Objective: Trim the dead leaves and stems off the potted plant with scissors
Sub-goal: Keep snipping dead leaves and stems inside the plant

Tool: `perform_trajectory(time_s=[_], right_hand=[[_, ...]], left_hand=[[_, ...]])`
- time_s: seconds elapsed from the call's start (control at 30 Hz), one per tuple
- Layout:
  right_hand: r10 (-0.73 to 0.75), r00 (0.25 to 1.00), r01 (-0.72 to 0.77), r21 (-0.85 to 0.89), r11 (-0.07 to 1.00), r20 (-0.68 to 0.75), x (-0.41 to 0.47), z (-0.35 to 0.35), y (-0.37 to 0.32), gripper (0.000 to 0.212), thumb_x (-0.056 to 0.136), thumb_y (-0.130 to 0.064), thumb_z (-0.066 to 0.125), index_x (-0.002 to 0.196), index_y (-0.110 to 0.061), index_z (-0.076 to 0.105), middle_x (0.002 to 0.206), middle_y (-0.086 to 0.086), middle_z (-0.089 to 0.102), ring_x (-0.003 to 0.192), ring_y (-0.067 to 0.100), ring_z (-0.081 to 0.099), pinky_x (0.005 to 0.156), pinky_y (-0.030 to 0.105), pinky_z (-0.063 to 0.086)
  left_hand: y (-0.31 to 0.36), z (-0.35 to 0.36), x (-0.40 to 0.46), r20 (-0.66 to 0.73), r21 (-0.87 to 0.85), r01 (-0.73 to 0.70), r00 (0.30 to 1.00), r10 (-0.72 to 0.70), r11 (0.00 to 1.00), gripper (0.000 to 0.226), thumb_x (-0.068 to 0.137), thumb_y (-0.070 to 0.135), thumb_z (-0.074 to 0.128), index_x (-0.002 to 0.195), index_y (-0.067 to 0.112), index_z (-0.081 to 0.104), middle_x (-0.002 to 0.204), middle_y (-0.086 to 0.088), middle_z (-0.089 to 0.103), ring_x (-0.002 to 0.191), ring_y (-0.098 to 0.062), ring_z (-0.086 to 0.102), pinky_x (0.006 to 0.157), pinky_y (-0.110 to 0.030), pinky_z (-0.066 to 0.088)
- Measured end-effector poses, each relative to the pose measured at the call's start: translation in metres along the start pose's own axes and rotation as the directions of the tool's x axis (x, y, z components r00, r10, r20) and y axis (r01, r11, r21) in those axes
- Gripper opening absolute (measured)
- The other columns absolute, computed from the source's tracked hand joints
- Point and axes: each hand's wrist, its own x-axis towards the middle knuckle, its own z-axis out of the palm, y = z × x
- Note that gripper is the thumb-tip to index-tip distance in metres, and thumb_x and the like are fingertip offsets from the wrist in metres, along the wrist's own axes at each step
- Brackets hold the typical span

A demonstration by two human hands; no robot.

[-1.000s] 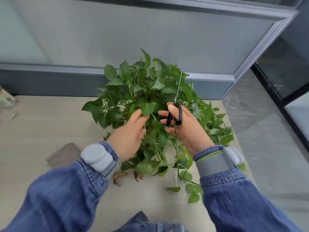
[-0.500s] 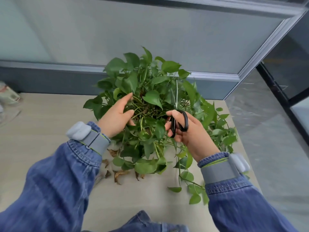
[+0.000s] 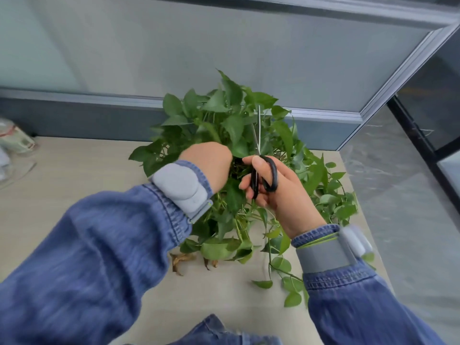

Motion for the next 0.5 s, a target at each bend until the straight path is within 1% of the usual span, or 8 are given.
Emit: perform_trajectory(time_s=[0.07, 0.13, 0.2, 0.27, 0.33, 0.4, 0.43, 0.5], right_hand=[[0.003, 1.0, -0.003, 0.004, 1.0, -0.006, 0.002, 0.0, 0.001, 0.048, 0.089, -0.04, 0.063, 0.12, -0.003, 0.061, 0.078, 0.013, 0.069, 0.059, 0.018, 0.057, 0.044, 0.022, 0.036], [0.005, 1.0, -0.005, -0.011, 1.0, -0.005, 0.003, 0.001, 0.002, 0.047, 0.089, -0.04, 0.063, 0.119, -0.004, 0.061, 0.078, 0.013, 0.07, 0.059, 0.018, 0.057, 0.044, 0.023, 0.036], [0.015, 1.0, -0.015, -0.016, 1.0, -0.012, 0.004, 0.001, 0.003, 0.048, 0.089, -0.04, 0.063, 0.12, -0.003, 0.06, 0.078, 0.012, 0.07, 0.059, 0.018, 0.057, 0.045, 0.023, 0.036], [0.022, 0.999, -0.023, -0.031, 0.999, -0.027, 0.005, 0.0, 0.003, 0.05, 0.09, -0.04, 0.063, 0.121, -0.001, 0.058, 0.077, 0.011, 0.07, 0.058, 0.016, 0.058, 0.044, 0.022, 0.037], [0.029, 0.999, -0.031, -0.04, 0.999, -0.041, 0.006, 0.0, 0.004, 0.05, 0.091, -0.04, 0.063, 0.121, 0.0, 0.058, 0.077, 0.01, 0.071, 0.057, 0.016, 0.059, 0.043, 0.022, 0.037], [0.036, 0.998, -0.038, -0.04, 0.999, -0.05, 0.007, 0.0, 0.005, 0.051, 0.089, -0.041, 0.064, 0.121, -0.002, 0.059, 0.076, 0.009, 0.07, 0.058, 0.016, 0.058, 0.043, 0.022, 0.037], [0.041, 0.998, -0.043, -0.039, 0.998, -0.053, 0.008, -0.001, 0.006, 0.05, 0.089, -0.042, 0.064, 0.121, -0.003, 0.059, 0.076, 0.009, 0.07, 0.058, 0.016, 0.059, 0.043, 0.022, 0.037], [0.055, 0.996, -0.057, -0.036, 0.998, -0.066, 0.009, -0.001, 0.007, 0.05, 0.088, -0.043, 0.065, 0.121, -0.005, 0.06, 0.076, 0.008, 0.07, 0.059, 0.016, 0.058, 0.044, 0.022, 0.037]], left_hand=[[0.011, -0.003, 0.013, 0.072, -0.132, -0.026, 0.997, 0.036, 0.991, 0.024, 0.095, 0.016, 0.047, 0.088, 0.005, 0.066, 0.084, -0.01, 0.062, 0.077, -0.029, 0.06, 0.062, -0.033, 0.043], [0.015, -0.002, 0.022, 0.069, -0.243, 0.013, 0.998, 0.004, 0.97, 0.024, 0.096, 0.014, 0.044, 0.095, 0.004, 0.066, 0.092, -0.013, 0.063, 0.084, -0.03, 0.06, 0.066, -0.033, 0.043], [0.016, 0.001, 0.027, 0.006, -0.265, 0.048, 0.999, -0.048, 0.963, 0.022, 0.094, 0.01, 0.043, 0.099, 0.004, 0.065, 0.101, -0.016, 0.062, 0.093, -0.032, 0.06, 0.071, -0.035, 0.044], [0.014, 0.004, 0.029, -0.01, -0.213, 0.095, 0.995, -0.099, 0.972, 0.02, 0.092, 0.006, 0.046, 0.1, 0.003, 0.064, 0.105, -0.017, 0.058, 0.095, -0.034, 0.059, 0.073, -0.036, 0.044], [0.011, 0.005, 0.03, 0.073, -0.174, 0.145, 0.988, -0.134, 0.974, 0.013, 0.089, 0.003, 0.049, 0.09, 0.003, 0.062, 0.096, -0.015, 0.057, 0.086, -0.033, 0.058, 0.07, -0.035, 0.045], [0.006, 0.008, 0.032, 0.165, -0.143, 0.188, 0.972, -0.164, 0.972, 0.01, 0.087, 0.003, 0.052, 0.079, 0.006, 0.057, 0.079, -0.01, 0.054, 0.073, -0.03, 0.054, 0.066, -0.033, 0.044], [0.004, 0.011, 0.032, 0.165, -0.138, 0.201, 0.97, -0.178, 0.97, 0.011, 0.086, 0.002, 0.053, 0.077, 0.006, 0.057, 0.074, -0.009, 0.052, 0.07, -0.029, 0.053, 0.065, -0.033, 0.044], [0.0, 0.019, 0.032, 0.119, -0.167, 0.212, 0.974, -0.193, 0.963, 0.01, 0.085, 0.0, 0.052, 0.083, 0.002, 0.061, 0.077, -0.01, 0.055, 0.069, -0.03, 0.053, 0.064, -0.034, 0.044]])
